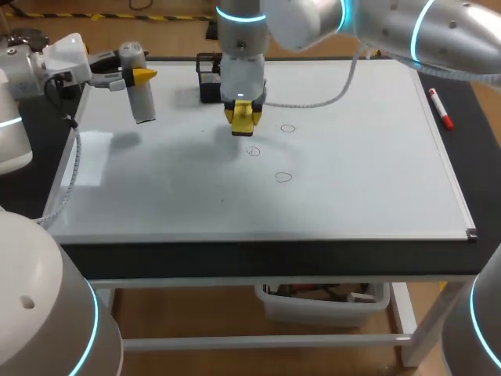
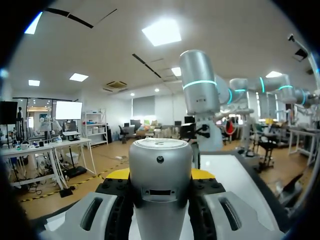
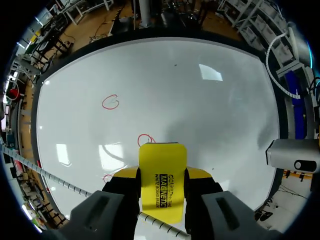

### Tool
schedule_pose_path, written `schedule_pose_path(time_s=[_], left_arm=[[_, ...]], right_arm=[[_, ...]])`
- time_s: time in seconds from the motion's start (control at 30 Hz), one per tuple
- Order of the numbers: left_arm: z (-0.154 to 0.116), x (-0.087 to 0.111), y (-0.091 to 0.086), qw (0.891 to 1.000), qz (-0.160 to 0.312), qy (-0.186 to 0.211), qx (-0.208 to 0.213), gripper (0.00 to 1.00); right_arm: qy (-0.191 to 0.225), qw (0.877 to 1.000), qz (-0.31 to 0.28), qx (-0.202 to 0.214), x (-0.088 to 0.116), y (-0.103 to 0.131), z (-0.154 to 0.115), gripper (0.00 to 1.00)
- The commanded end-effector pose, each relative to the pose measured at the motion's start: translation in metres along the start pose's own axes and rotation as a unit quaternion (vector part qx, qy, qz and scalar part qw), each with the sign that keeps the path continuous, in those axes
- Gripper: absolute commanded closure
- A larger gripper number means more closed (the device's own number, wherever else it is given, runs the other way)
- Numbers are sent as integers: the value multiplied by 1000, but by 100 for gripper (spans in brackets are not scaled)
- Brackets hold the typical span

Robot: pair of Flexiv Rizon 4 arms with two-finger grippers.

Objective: Pick up the inspection probe, press it on each red-marked spot on the whiteboard one by one, put down the probe, pick up the eraser, and wipe off all the red marks.

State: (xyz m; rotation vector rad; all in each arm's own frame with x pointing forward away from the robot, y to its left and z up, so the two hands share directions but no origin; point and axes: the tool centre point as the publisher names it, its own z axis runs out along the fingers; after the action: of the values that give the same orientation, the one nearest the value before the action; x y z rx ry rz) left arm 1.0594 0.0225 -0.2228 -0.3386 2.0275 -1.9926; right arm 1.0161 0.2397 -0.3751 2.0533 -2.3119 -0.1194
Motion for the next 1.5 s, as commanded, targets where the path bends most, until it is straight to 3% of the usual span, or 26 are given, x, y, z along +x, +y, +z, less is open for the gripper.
schedule_pose_path(time_s=[0.03,0.4,0.7,1.5], left_arm=[[0,0,0,1000,1,-1,1,100],[0,0,0,1000,1,-1,1,100],[0,0,0,1000,1,-1,1,100],[0,0,0,1000,1,-1,1,100]], right_arm=[[8,1000,-2,-12,-10,1,11,100],[5,1000,3,-20,-6,16,31,100],[10,1000,-6,8,-4,26,36,100],[11,1000,0,-8,11,34,54,100]])
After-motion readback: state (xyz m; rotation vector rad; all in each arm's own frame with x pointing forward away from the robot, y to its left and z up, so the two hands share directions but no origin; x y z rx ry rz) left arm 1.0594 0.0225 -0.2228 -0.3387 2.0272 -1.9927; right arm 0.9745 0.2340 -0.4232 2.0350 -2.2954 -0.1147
